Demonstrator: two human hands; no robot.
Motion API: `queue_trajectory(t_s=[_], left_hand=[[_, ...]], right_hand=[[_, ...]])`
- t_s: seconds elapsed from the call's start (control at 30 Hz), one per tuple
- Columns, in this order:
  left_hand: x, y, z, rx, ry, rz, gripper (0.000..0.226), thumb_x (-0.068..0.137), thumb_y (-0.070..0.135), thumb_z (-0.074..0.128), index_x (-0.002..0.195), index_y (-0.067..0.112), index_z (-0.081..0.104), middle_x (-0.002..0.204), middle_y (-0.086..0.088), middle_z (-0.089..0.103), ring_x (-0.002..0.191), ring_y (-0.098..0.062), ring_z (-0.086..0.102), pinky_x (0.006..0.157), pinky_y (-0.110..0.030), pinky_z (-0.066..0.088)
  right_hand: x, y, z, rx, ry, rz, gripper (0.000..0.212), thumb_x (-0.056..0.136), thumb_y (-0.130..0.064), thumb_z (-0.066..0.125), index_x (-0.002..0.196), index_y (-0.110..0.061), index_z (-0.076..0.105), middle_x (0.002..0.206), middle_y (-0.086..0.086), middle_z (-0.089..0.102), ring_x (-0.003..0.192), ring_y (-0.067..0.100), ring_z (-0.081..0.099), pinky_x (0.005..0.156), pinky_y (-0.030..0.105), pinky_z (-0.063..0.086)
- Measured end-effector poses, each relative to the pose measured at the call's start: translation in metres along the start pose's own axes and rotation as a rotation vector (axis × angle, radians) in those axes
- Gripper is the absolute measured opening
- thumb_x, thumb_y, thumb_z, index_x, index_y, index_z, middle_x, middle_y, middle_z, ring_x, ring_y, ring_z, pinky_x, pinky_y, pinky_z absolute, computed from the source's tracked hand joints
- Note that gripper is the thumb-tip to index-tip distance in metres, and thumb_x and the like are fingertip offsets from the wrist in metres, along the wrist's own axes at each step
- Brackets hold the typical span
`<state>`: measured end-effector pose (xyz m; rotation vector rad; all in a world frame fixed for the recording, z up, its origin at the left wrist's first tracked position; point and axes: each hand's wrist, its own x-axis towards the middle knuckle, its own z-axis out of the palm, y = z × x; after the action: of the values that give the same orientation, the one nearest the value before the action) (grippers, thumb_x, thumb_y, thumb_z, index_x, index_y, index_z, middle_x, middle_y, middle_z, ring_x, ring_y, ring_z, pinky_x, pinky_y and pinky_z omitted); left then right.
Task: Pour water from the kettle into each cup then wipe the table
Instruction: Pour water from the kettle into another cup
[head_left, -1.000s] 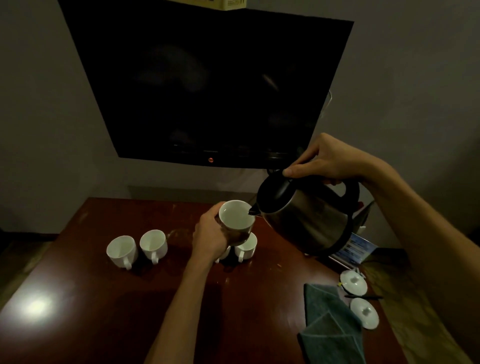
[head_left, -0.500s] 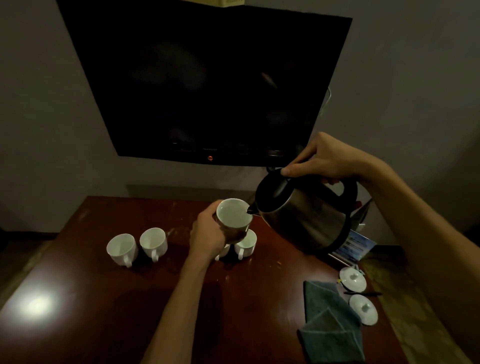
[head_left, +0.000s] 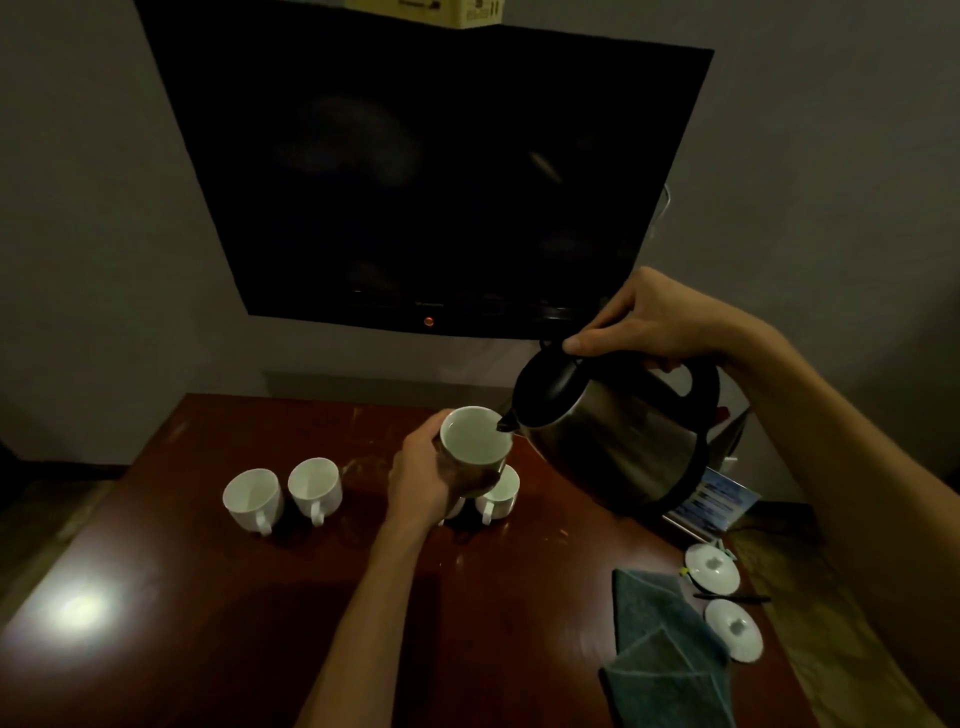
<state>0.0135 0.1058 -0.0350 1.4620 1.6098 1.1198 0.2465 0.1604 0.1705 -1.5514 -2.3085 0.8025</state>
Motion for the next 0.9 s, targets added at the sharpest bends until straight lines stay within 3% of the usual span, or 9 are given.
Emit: queue_trajectory(t_s=[0.3,0.57,0.7,0.9], left_hand=[[-0.003,-0.003,-0.002,-0.007,0.014,-0.023,0.058,0.056,0.04,0.091,0.106,0.043,0.062,0.101,0.019,0.068,0.102,-0.008,0.063,0.085,-0.037,0.056],[-0.008,0.001,-0.005,-0.07,0.003,-0.057,0.063,0.048,0.049,0.086,0.106,0.041,0.063,0.101,0.017,0.069,0.103,-0.009,0.064,0.089,-0.041,0.056],[-0.009,0.002,-0.006,-0.089,0.019,-0.059,0.066,0.045,0.049,0.086,0.107,0.043,0.064,0.101,0.019,0.07,0.101,-0.008,0.064,0.089,-0.044,0.056],[-0.011,0.002,-0.001,-0.105,0.063,-0.052,0.066,0.044,0.052,0.084,0.107,0.044,0.064,0.099,0.021,0.07,0.099,-0.005,0.065,0.086,-0.042,0.057]], right_hand=[[-0.004,0.0,0.004,0.062,0.009,-0.018,0.029,0.083,-0.04,0.074,0.091,-0.013,0.08,0.065,0.009,0.063,0.045,0.01,0.05,0.039,0.015,0.039],[-0.005,-0.001,0.004,0.089,0.022,-0.024,0.027,0.085,-0.034,0.074,0.091,-0.008,0.079,0.051,-0.004,0.062,0.04,0.004,0.052,0.039,0.011,0.038],[-0.013,0.011,0.009,0.221,0.092,-0.033,0.041,0.071,-0.05,0.075,0.093,-0.016,0.081,0.057,0.009,0.058,0.045,0.019,0.047,0.04,0.022,0.037],[-0.026,0.033,0.032,0.373,0.228,-0.053,0.036,0.074,-0.047,0.074,0.097,-0.021,0.08,0.074,0.035,0.063,0.055,0.034,0.048,0.039,0.023,0.038]])
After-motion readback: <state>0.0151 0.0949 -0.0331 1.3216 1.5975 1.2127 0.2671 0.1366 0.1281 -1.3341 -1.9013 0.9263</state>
